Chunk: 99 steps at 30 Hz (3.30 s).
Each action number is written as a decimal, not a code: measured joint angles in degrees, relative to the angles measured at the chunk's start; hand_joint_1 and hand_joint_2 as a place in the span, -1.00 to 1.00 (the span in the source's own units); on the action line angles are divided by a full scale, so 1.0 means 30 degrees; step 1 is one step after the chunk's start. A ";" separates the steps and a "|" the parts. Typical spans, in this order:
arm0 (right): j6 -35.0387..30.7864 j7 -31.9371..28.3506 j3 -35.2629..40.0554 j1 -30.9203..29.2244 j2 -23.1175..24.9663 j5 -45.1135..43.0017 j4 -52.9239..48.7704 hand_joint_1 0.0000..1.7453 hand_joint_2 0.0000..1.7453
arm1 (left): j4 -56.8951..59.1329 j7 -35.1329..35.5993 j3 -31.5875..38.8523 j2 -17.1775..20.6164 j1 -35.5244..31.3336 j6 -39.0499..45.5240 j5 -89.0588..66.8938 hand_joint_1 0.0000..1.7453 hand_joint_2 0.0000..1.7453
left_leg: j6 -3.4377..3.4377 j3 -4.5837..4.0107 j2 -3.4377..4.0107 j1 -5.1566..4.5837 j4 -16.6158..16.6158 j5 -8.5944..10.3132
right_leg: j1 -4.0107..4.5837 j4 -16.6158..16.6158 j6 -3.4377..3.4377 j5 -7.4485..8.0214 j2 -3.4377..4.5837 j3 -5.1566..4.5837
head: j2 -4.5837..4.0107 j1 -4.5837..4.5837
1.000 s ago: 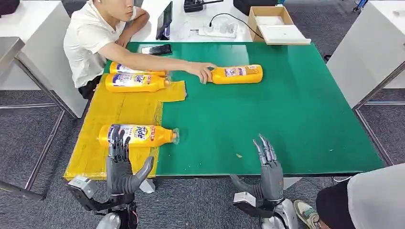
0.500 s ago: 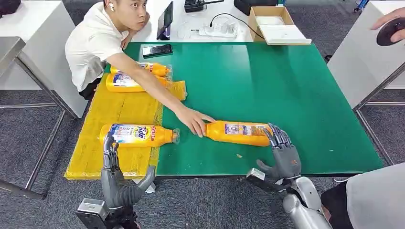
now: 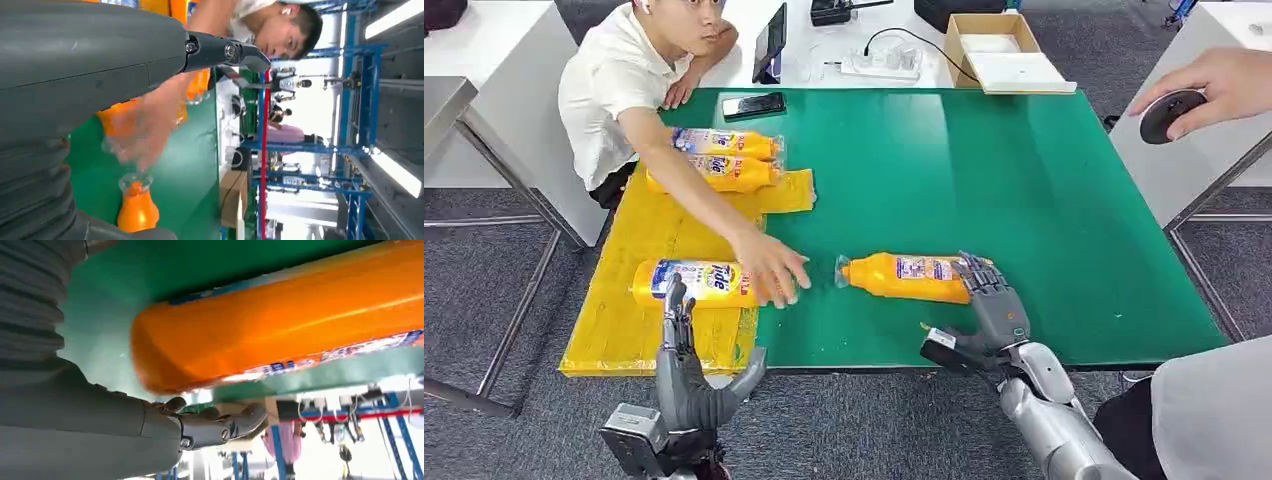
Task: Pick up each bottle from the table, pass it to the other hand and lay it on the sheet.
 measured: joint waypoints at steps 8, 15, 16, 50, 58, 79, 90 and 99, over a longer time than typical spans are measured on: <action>0.0277 0.0757 0.0641 -0.1220 0.0379 0.0546 0.1704 -1.00 1.00 | 0.0226 0.0444 -0.0473 0.0000 -0.0190 -0.0393 0.0327 -1.00 1.00 | -0.0001 0.0009 0.0009 0.0003 0.0000 -0.0001 | 0.0003 -0.0001 -0.0001 -0.0001 0.0003 0.0000 | 0.0000 -0.0007; 0.0298 0.0772 0.0808 -0.1547 0.0510 0.0546 0.2228 -1.00 1.00 | 0.0320 0.0451 -0.0502 0.0000 -0.0300 -0.0401 0.0327 -1.00 1.00 | 0.0000 0.0016 0.0009 0.0001 0.0000 -0.0001 | 0.0002 -0.0002 -0.0001 0.0001 0.0002 0.0005 | -0.0007 -0.0007; 0.0298 0.0853 0.0816 -0.1572 0.0510 0.0590 0.2279 -1.00 1.00 | 0.0328 0.0481 -0.0502 0.0000 -0.0316 -0.0415 0.0335 -1.00 1.00 | 0.0000 0.0017 0.0009 0.0002 0.0000 -0.0001 | 0.0002 -0.0001 -0.0001 0.0001 0.0002 0.0008 | 0.0000 0.0000; 0.7679 0.6527 0.1609 -0.4067 0.0349 0.0845 0.4385 1.00 1.00 | -0.0015 0.4961 -0.0903 0.0947 -0.0321 -0.4495 0.1406 -1.00 1.00 | 0.0034 0.0413 0.0021 0.0000 -0.0006 -0.0001 | 0.0010 -0.0059 0.0011 0.0011 0.0009 0.0397 | 0.0000 0.0007; 0.8189 0.2708 0.0305 -0.3738 0.0554 -0.2027 0.4465 1.00 1.00 | -0.0029 0.4874 -0.0881 0.1086 -0.0379 -0.4604 0.1574 -1.00 1.00 | 0.0009 0.0404 0.0064 0.0020 -0.0007 -0.0037 | 0.0024 -0.0057 0.0009 0.0008 0.0036 0.0376 | 0.0000 0.0007; 0.7861 -0.2099 0.1145 0.3245 0.4612 -1.1359 -0.7325 1.00 1.00 | -0.1909 0.3795 -0.0626 0.1100 0.0656 -0.4568 0.4305 -1.00 1.00 | 0.0001 0.0096 0.0032 0.0038 -0.0009 -0.0018 | 0.0024 -0.0028 0.0005 -0.0006 0.0065 0.0099 | -0.0007 0.0000; 0.7752 -0.2740 0.5677 0.3954 0.5952 -1.1162 -0.7643 1.00 1.00 | -0.1945 0.3759 -0.1260 0.1137 0.0585 -0.5398 0.4320 -1.00 1.00 | 0.0001 0.0084 0.0029 0.0038 -0.0009 -0.0018 | 0.0026 -0.0028 0.0005 -0.0006 0.0063 0.0078 | -0.0007 0.0000; 0.7803 -0.3235 0.7701 0.3598 0.6484 -1.1111 -0.6120 1.00 1.00 | -0.1945 0.3504 -0.1049 0.1107 0.0347 -0.5770 0.5201 -1.00 1.00 | 0.0001 0.0081 0.0035 0.0035 -0.0010 -0.0018 | 0.0023 -0.0028 0.0005 -0.0006 0.0067 0.0071 | 0.0000 -0.0007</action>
